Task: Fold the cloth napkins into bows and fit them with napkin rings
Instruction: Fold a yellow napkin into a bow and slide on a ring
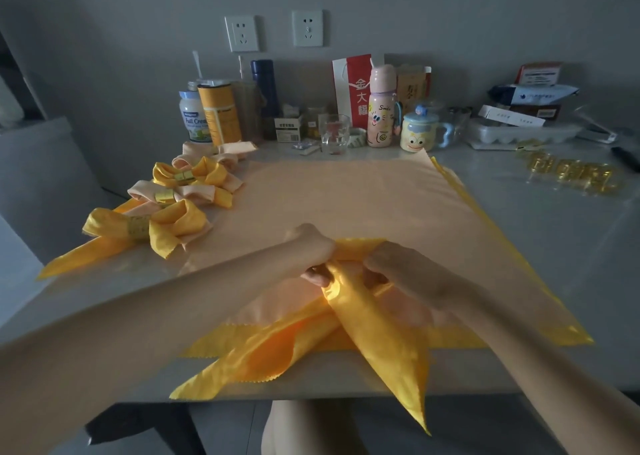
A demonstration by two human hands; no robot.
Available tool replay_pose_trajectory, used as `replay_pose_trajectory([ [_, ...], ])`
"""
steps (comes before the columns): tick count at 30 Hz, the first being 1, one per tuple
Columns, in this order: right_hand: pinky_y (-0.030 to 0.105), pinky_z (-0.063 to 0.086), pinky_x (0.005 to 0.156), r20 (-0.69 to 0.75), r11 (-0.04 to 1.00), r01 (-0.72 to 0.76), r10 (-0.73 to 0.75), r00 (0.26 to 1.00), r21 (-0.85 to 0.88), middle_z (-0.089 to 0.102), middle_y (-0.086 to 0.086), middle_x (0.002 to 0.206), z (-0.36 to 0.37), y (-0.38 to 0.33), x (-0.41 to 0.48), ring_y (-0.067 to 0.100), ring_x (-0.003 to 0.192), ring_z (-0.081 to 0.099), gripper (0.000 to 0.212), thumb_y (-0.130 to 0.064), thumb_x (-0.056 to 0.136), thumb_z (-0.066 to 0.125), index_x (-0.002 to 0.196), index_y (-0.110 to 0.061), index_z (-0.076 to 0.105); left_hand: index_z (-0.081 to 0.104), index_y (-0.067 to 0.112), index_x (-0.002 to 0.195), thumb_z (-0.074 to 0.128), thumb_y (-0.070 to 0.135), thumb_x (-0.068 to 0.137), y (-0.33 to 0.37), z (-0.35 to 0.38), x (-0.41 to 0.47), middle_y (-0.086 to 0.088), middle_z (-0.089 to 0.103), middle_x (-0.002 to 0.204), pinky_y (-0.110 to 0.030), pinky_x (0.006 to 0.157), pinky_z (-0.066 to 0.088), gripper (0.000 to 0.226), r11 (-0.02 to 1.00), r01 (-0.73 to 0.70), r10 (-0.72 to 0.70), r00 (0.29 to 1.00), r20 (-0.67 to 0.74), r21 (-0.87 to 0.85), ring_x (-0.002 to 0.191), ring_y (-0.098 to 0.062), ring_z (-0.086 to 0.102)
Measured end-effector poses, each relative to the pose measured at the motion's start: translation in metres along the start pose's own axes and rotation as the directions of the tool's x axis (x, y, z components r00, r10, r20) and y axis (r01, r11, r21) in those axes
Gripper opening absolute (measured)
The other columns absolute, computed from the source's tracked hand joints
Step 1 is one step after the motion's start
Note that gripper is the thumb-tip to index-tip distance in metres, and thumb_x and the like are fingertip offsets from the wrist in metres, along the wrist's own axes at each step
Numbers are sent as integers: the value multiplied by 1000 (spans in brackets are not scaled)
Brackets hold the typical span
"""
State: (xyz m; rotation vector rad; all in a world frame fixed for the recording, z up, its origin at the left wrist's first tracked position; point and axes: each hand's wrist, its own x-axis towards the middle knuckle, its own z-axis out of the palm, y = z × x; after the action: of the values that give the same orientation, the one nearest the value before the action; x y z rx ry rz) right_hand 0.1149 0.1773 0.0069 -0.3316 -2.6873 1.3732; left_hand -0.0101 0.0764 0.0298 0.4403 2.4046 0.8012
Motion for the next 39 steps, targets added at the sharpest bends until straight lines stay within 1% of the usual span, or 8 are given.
replay_pose_trajectory([
  [2, 26, 37, 60, 77, 997, 15, -8, 997, -80, 51, -3, 65, 1, -1, -4, 6, 61, 49, 45, -47, 89, 55, 60, -13, 52, 53, -7, 44, 51, -2, 88, -4, 4, -4, -8, 49, 31, -19, 32, 42, 44, 999, 30, -31, 1000, -2, -33, 22, -14, 47],
  [6, 29, 42, 80, -1, 870, 37, -43, 999, -492, 53, -1, 106, 12, 3, -9, 13, 91, 51, 33, -43, 87, 57, 84, -11, 62, 52, 2, 84, 48, 19, 89, -7, 3, -15, -8, 48, 63, -16, 37, 39, 18, 979, 25, -28, 1000, -8, -202, 39, -17, 47],
  [12, 13, 38, 66, -110, 903, 85, -144, 983, -421, 58, -9, 94, 7, 14, -17, 4, 80, 53, 14, -32, 87, 62, 83, -19, 57, 58, 17, 79, 52, 44, 85, -26, -7, -32, 1, 49, 69, -21, 53, 36, 28, 994, 36, -58, 970, 236, 99, 56, -14, 44],
  [17, 6, 35, 76, -132, 937, 68, -120, 984, -343, 58, -14, 113, 8, 22, -17, 4, 97, 53, 16, -29, 86, 64, 86, -13, 66, 58, 16, 89, 64, 40, 83, -25, 2, -33, -1, 52, 77, -25, 65, 42, 25, 913, -148, 23, 949, 314, 379, 67, -16, 48],
  [22, 26, 50, 77, -145, 986, 23, -47, 988, -163, 68, -5, 94, 5, 18, -21, 12, 85, 62, 17, -28, 90, 58, 99, -16, 67, 65, 9, 106, 69, 17, 76, -29, 11, -30, -10, 67, 102, -31, 83, 51, 32, 998, -57, 62, 972, 226, -29, 91, -23, 62],
  [26, 42, 55, 81, -117, 998, 61, -59, 991, 12, 71, -1, 89, 2, 21, -27, 16, 83, 67, 22, -35, 90, 58, 96, -17, 67, 70, 2, 98, 75, 3, 72, -35, 14, -34, -20, 70, 97, -46, 93, 51, 27, 922, 110, 18, 946, 325, -372, 96, -34, 66],
  [34, 10, 38, 89, 48, 999, 54, -54, 997, 2, 37, -22, 137, -7, 10, -29, -2, 123, 39, 38, -48, 78, 53, 104, -24, 66, 66, 12, 92, 62, -2, 82, -39, 28, -33, -15, 71, 87, -45, 82, 55, 18, 844, -75, 248, 933, 262, -532, 84, -32, 67],
  [39, 14, 37, 98, 26, 997, 78, -77, 997, -29, 39, -23, 135, -18, 10, -29, -7, 123, 38, 21, -37, 88, 53, 105, -30, 63, 73, 4, 75, 62, -8, 67, -30, 29, -22, -12, 72, 74, -38, 88, 53, 18, 747, -37, 383, 840, 385, -664, 76, -17, 72],
])
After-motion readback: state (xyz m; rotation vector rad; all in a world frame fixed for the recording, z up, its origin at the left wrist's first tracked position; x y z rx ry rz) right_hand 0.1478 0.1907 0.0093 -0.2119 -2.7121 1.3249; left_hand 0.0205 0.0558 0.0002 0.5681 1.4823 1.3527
